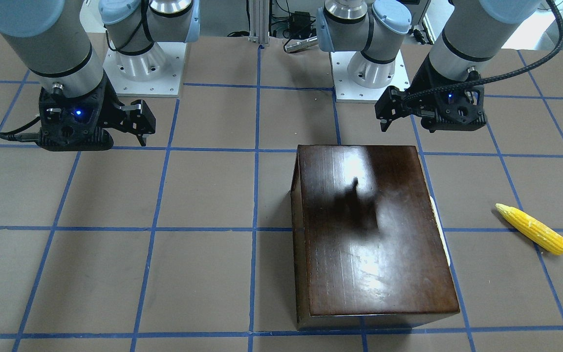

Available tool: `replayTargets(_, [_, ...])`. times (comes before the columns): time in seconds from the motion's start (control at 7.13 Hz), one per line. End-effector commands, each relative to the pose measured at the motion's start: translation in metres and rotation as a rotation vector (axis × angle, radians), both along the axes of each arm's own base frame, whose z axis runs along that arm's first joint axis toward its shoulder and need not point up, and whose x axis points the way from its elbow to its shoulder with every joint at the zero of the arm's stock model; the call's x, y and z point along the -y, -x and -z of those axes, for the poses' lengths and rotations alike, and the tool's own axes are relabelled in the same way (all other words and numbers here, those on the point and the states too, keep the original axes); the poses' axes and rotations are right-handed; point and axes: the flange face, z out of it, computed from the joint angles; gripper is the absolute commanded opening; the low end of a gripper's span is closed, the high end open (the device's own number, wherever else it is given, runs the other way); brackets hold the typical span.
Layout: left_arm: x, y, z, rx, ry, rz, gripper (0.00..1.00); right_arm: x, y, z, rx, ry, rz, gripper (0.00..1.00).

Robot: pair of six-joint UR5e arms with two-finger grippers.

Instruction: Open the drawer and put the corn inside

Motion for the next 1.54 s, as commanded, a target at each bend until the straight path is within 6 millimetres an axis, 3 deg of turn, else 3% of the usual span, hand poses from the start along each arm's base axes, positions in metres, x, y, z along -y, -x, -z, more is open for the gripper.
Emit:
replayTargets(0.0, [0.008, -0.004, 0.002, 0.004, 0.037, -0.006, 1.0, 0.0, 0.0, 0.0, -0.001, 0.0, 0.0, 1.0])
replayTargets(0.28, [0.018, -0.015, 0.005, 0.009, 0.089, -0.021, 1.0, 0.0, 0.0, 0.0, -0.001, 0.0, 0.0, 1.0])
replayTargets(0.42, [0.027, -0.034, 0.005, 0.013, 0.129, -0.056, 1.0, 0.0, 0.0, 0.0, 0.001, 0.0, 0.0, 1.0])
replayTargets(0.84, [0.05, -0.118, 0.015, 0.017, 0.152, -0.133, 1.0, 0.0, 0.0, 0.0, -0.001, 0.0, 0.0, 1.0])
replayTargets(1.12, [0.063, -0.145, 0.027, 0.024, 0.174, -0.105, 1.0, 0.0, 0.0, 0.0, -0.001, 0.0, 0.0, 1.0])
replayTargets(1.4, [0.075, -0.189, 0.044, -0.048, 0.213, -0.111, 1.0, 0.0, 0.0, 0.0, -0.001, 0.0, 0.0, 1.0])
